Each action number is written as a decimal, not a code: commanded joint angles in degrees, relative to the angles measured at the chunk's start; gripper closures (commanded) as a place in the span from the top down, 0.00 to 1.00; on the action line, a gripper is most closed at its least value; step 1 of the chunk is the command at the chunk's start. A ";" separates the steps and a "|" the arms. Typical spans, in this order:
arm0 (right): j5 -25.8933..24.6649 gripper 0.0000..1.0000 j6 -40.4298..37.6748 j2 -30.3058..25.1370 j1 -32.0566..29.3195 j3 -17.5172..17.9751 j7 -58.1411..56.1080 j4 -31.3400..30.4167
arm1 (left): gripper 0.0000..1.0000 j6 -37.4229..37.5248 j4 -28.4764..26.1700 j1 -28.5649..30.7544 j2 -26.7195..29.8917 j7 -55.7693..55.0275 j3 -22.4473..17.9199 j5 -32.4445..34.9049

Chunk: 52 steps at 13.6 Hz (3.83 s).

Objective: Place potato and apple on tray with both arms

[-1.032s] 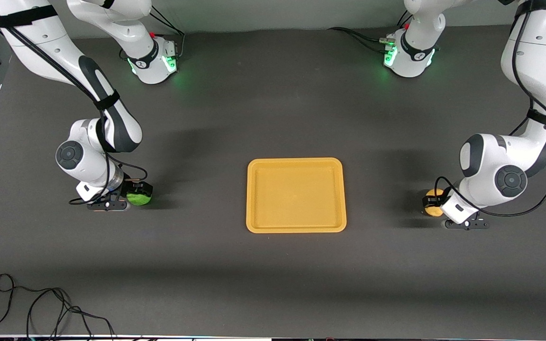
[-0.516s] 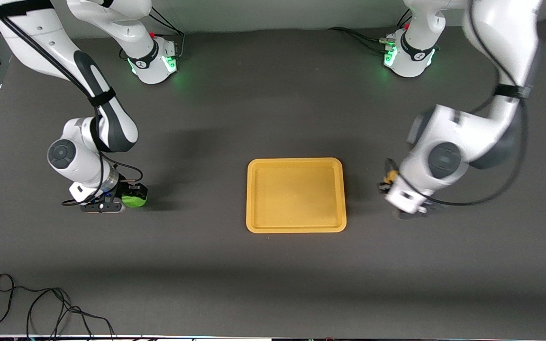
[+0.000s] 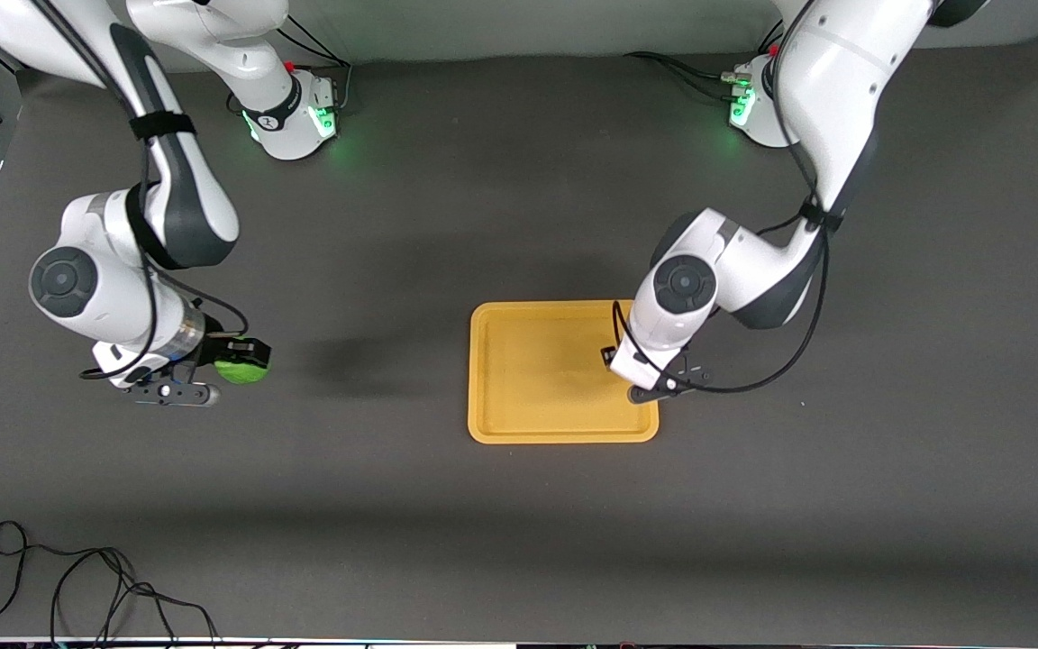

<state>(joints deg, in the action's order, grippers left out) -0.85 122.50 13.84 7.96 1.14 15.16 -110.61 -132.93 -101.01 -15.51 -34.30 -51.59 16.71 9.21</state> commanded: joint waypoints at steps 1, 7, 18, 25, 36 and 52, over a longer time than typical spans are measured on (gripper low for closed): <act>0.23 0.30 -1.12 3.21 3.80 -0.26 5.04 5.30 | 0.35 0.05 1.25 -0.74 -0.76 -0.80 -0.45 -0.42; 5.68 0.30 -1.12 8.82 12.41 -0.26 21.29 15.93 | 0.56 -0.83 1.51 -1.71 -2.17 -0.80 -0.45 -0.33; 1.11 0.30 -0.68 27.97 28.15 -0.35 38.69 34.56 | 1.00 13.81 1.25 8.36 10.11 16.38 -0.63 -0.33; 0.93 0.30 5.20 39.95 33.61 -0.26 43.99 40.56 | 1.00 23.60 -0.06 22.71 23.39 38.22 -0.63 -0.68; -1.79 1.00 1.78 30.33 32.91 -3.23 43.39 33.83 | 1.00 30.45 0.28 27.82 32.90 48.16 -0.98 -6.13; -0.04 1.00 -14.04 -8.09 12.82 -13.36 6.31 11.06 | 1.00 30.45 0.11 28.35 32.55 49.48 -1.07 -6.57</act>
<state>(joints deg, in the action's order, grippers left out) -1.21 107.97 13.82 26.23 -12.94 26.46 -92.23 -102.90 -100.13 12.44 -2.79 -3.36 15.57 3.55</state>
